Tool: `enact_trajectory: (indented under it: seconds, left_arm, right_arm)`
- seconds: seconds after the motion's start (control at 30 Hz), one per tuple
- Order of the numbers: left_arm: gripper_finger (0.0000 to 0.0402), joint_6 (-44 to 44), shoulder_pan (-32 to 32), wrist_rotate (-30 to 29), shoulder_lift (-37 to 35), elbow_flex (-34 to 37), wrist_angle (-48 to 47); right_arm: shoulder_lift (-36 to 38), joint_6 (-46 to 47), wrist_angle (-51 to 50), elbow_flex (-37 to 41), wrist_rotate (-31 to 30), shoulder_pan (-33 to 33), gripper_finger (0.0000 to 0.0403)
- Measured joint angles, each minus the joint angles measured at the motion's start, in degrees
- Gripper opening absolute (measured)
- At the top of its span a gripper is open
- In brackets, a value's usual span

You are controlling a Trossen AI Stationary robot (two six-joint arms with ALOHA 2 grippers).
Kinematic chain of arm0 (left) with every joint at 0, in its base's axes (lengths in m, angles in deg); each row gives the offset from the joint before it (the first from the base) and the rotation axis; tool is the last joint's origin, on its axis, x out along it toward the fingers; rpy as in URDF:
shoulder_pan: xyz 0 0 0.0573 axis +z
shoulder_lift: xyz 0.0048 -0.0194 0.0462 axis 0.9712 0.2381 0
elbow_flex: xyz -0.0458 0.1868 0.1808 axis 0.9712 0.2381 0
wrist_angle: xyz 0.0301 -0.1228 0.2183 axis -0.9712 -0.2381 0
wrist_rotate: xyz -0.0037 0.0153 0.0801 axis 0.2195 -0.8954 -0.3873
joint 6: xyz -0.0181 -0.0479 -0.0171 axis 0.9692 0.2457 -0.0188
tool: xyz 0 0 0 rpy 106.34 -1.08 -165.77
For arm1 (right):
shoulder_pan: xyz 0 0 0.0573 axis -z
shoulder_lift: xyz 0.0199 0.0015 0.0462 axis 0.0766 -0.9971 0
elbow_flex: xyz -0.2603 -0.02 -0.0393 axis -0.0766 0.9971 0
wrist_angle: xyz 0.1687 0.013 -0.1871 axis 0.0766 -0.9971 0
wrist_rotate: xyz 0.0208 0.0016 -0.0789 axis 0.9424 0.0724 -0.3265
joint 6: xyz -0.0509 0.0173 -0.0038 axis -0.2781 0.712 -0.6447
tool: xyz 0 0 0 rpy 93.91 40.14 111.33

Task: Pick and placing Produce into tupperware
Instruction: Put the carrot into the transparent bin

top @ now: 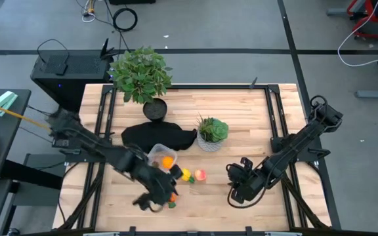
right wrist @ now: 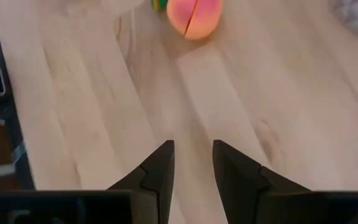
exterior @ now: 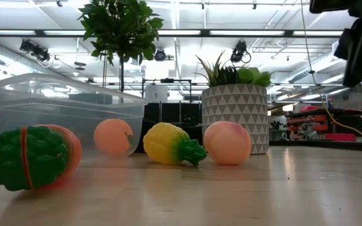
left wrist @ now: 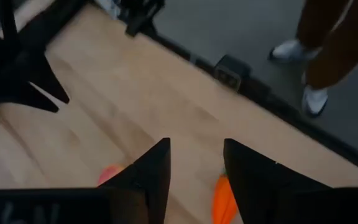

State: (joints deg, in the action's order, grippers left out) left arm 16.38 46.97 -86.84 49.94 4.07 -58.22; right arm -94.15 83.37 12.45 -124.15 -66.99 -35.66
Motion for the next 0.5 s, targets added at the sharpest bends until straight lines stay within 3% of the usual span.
enact_trajectory:
  seconds: [0.27,0.5]
  left_arm:
    - [0.0181,2.1,0.48,-0.7,18.54,-21.49,-25.4]
    - [0.0217,-8.09,-0.71,0.61,26.68,-26.7,-32.32]
  right_arm:
    - [0.0,0.0,-0.16,-0.01,-6.28,-0.35,0.0117]
    - [0.0,-1.86,-0.18,0.0,-7.6,-0.36,0.012]
